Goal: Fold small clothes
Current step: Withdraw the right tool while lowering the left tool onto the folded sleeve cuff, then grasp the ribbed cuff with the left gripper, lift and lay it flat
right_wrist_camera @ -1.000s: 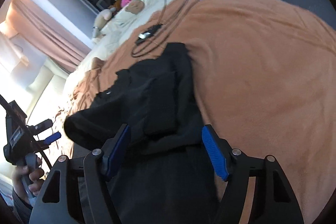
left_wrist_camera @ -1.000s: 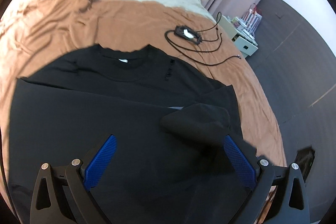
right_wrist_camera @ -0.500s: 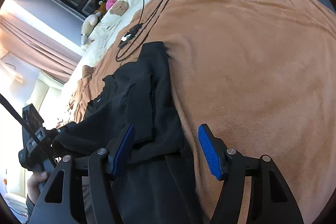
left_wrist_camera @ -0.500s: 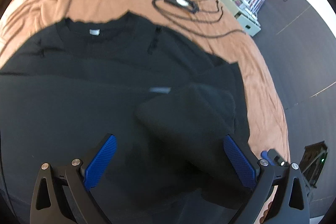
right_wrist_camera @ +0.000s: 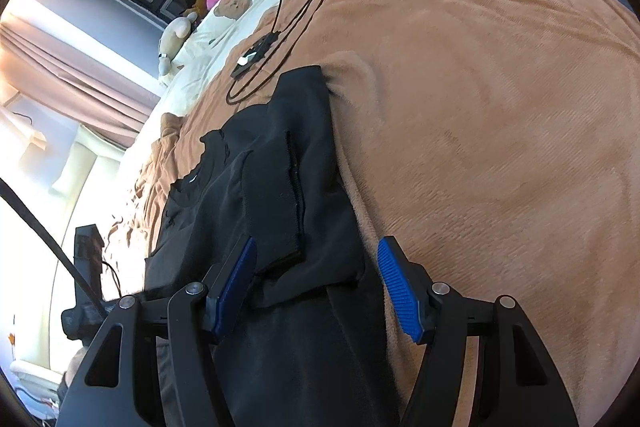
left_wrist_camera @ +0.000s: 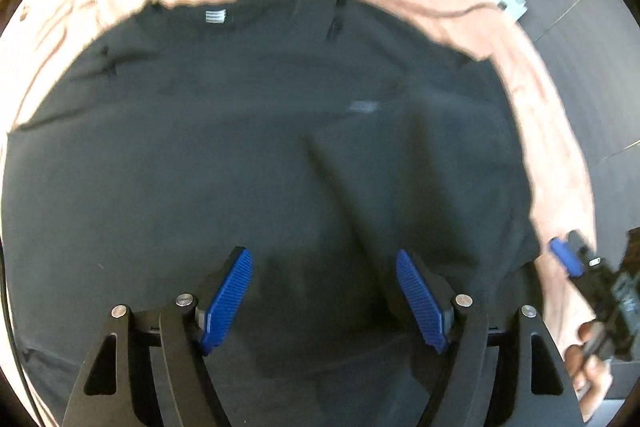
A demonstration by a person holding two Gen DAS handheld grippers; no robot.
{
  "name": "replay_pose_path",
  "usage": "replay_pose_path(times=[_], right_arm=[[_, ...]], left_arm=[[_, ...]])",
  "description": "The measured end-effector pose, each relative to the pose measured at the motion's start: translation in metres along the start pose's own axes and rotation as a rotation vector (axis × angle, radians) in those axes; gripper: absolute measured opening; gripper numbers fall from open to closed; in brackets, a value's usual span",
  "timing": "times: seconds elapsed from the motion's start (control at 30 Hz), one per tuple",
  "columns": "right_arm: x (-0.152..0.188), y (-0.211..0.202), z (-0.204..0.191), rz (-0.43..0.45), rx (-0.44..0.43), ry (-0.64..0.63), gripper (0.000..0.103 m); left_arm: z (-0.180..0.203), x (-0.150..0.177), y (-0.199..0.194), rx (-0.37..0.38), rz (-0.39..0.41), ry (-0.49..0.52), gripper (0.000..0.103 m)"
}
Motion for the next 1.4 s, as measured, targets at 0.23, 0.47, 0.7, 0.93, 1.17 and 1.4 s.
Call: replay_pose_path(times=[0.23, 0.47, 0.7, 0.93, 1.17, 1.4], right_arm=[[0.0, 0.001, -0.001, 0.006, -0.01, 0.008, 0.061], [0.001, 0.003, 0.004, 0.017, -0.063, 0.048, 0.038], [0.003, -0.002, 0.027, 0.041, -0.094, 0.171, 0.038], [-0.001, -0.01, 0.035, 0.052, -0.044, 0.159, 0.038], [-0.006, -0.013, 0.039, 0.056, -0.043, 0.185, 0.038], [-0.008, -0.007, 0.038, 0.04, -0.054, 0.164, 0.038]], left_arm=[[0.056, -0.002, -0.045, 0.087, 0.087, 0.097, 0.077], [0.117, 0.012, -0.027, 0.12, 0.052, 0.177, 0.077], [0.154, 0.019, 0.006, 0.099, 0.015, 0.224, 0.076], [0.179, 0.027, 0.032, 0.048, 0.005, 0.289, 0.074], [0.175, 0.038, 0.076, -0.028, -0.05, 0.305, 0.069], [0.164, 0.029, 0.068, -0.024, -0.045, 0.307, 0.037]])
Point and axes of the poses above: each gripper's, at about its wrist camera, not at the fingertips, and y roughly the way its jaws point, z to its right, x to its underside, the point moved 6 cm from there along y, roughly the way its jaws point, and after that the axes turned 15 degrees about -y, right-handed, at the moved point
